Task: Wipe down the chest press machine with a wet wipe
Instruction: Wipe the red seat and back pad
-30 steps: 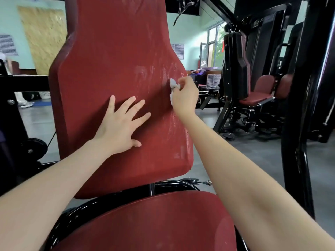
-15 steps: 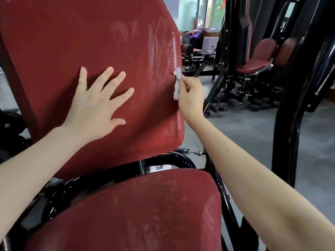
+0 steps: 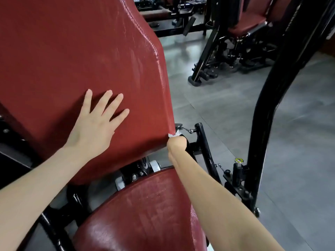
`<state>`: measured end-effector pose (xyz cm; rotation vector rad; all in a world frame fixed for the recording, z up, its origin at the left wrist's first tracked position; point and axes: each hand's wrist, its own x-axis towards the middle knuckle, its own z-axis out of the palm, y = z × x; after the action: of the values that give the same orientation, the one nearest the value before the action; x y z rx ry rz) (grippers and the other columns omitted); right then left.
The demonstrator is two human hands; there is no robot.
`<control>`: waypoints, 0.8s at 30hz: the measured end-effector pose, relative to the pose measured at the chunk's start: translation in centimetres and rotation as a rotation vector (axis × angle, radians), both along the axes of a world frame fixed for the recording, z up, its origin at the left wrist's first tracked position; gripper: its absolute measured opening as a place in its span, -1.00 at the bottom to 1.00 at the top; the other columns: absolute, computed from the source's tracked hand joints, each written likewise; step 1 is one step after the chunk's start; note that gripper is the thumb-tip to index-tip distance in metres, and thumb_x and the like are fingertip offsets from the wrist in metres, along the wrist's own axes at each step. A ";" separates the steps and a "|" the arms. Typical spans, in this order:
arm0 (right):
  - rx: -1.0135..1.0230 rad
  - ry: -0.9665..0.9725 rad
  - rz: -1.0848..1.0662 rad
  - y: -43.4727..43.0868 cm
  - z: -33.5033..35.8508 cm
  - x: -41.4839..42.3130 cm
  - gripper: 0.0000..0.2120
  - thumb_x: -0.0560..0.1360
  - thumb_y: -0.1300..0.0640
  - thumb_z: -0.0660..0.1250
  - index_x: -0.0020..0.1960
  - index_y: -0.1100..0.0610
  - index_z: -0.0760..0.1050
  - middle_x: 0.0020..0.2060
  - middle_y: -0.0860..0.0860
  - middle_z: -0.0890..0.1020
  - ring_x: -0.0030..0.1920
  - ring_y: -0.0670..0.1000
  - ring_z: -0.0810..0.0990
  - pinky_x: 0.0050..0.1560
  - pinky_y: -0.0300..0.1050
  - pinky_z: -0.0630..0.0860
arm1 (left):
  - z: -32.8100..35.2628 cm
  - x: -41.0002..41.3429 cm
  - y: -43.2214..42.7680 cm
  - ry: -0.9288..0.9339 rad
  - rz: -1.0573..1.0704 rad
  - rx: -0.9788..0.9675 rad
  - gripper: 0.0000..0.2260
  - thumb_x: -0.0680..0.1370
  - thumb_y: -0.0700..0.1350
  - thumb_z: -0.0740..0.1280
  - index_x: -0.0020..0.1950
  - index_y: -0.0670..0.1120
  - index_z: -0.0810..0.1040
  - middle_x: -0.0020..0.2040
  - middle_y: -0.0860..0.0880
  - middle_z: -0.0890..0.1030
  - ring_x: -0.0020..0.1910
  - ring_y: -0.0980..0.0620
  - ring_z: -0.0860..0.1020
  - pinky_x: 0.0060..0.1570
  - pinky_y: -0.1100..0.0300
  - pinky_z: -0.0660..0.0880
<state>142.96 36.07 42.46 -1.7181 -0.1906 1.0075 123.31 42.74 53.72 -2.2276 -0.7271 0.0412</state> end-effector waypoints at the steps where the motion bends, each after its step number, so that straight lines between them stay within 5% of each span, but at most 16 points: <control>1: -0.031 0.078 0.029 -0.4 0.5 -0.2 -0.67 0.55 0.35 0.13 0.30 0.36 0.39 -0.32 -0.02 0.36 -0.37 -0.09 0.35 -0.43 -0.32 0.38 | 0.2 -0.2 0.0 0.083 0.035 0.010 -0.36 0.54 0.00 0.22 0.54 0.02 -0.02 0.54 -0.21 -0.11 0.50 -0.25 -0.11 0.37 -0.33 -0.20; 4: -0.017 0.202 0.082 -3.4 2.0 -1.6 -0.77 0.55 0.39 0.07 0.11 0.31 0.45 -0.35 0.05 0.39 -0.44 -0.08 0.36 -0.51 -0.31 0.35 | 1.1 -0.6 -0.8 0.211 0.085 -0.030 -0.39 0.58 -0.01 0.10 0.53 0.03 -0.17 0.52 -0.19 -0.28 0.48 -0.26 -0.26 0.34 -0.34 -0.26; 8: -0.071 -0.025 0.092 -11.0 2.1 -2.1 -0.77 0.55 0.37 0.08 -0.17 0.18 0.45 -0.39 0.00 0.38 -0.43 -0.06 0.31 -0.40 -0.23 0.25 | 1.9 -1.0 -3.1 0.077 0.117 -0.250 -0.43 0.48 -0.04 0.31 0.48 0.02 0.26 0.53 -0.20 0.05 0.50 -0.21 -0.02 0.38 -0.30 -0.16; 11: -0.215 -0.443 0.283 -16.7 0.9 -2.8 -0.69 0.56 0.34 0.10 0.07 0.07 0.55 -0.17 0.03 0.50 -0.24 -0.01 0.44 -0.28 -0.27 0.33 | 0.0 -1.9 -6.3 -0.054 0.098 -0.465 -0.45 0.31 -0.13 0.51 0.29 -0.07 0.53 0.40 -0.26 0.36 0.41 -0.26 0.26 0.36 -0.31 0.05; 14: -0.269 -0.682 0.624 -20.7 -0.2 -6.6 -0.42 0.47 0.45 0.11 0.44 0.12 0.30 0.19 0.13 0.43 0.04 0.02 0.49 0.06 -0.28 0.34 | -2.9 -2.8 -10.3 -0.112 0.095 -0.634 -0.45 0.20 -0.15 0.59 0.18 -0.11 0.61 0.28 -0.27 0.49 0.29 -0.31 0.41 0.25 -0.35 0.24; 19: -0.216 -0.838 0.884 -28.0 -0.3 -9.6 -0.30 0.35 0.49 0.13 0.46 0.13 0.29 0.02 0.13 0.46 -0.03 0.18 0.47 -0.02 0.12 0.51 | -5.5 -2.7 -17.1 -0.081 0.185 -0.910 -0.49 0.47 -0.06 0.39 0.41 0.03 0.40 0.47 -0.14 0.28 0.45 -0.21 0.21 0.40 -0.22 0.10; 22: -0.251 -0.762 1.224 -31.0 2.7 -8.8 -0.32 0.40 0.46 0.14 0.47 0.09 0.24 0.12 0.08 0.42 0.08 0.18 0.47 0.10 0.09 0.48 | -5.5 -2.1 -19.9 -0.035 0.255 -1.032 -0.52 0.58 -0.02 0.22 0.49 0.11 0.20 0.54 -0.04 0.11 0.51 -0.13 0.05 0.46 -0.11 0.00; 24: -0.167 -0.616 1.158 -32.2 4.9 -8.3 -0.48 0.48 0.42 0.15 0.38 0.09 0.41 0.02 -0.07 0.45 0.06 0.10 0.54 0.17 -0.09 0.47 | -4.8 -1.7 -21.0 -0.050 0.298 -1.078 -0.53 0.58 -0.02 0.21 0.48 0.12 0.22 0.52 -0.05 0.17 0.49 -0.12 0.10 0.46 -0.10 0.03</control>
<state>134.67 3.91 47.36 -2.0182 -1.6767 1.2398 121.59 21.78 48.89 -3.0861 -1.2564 0.6645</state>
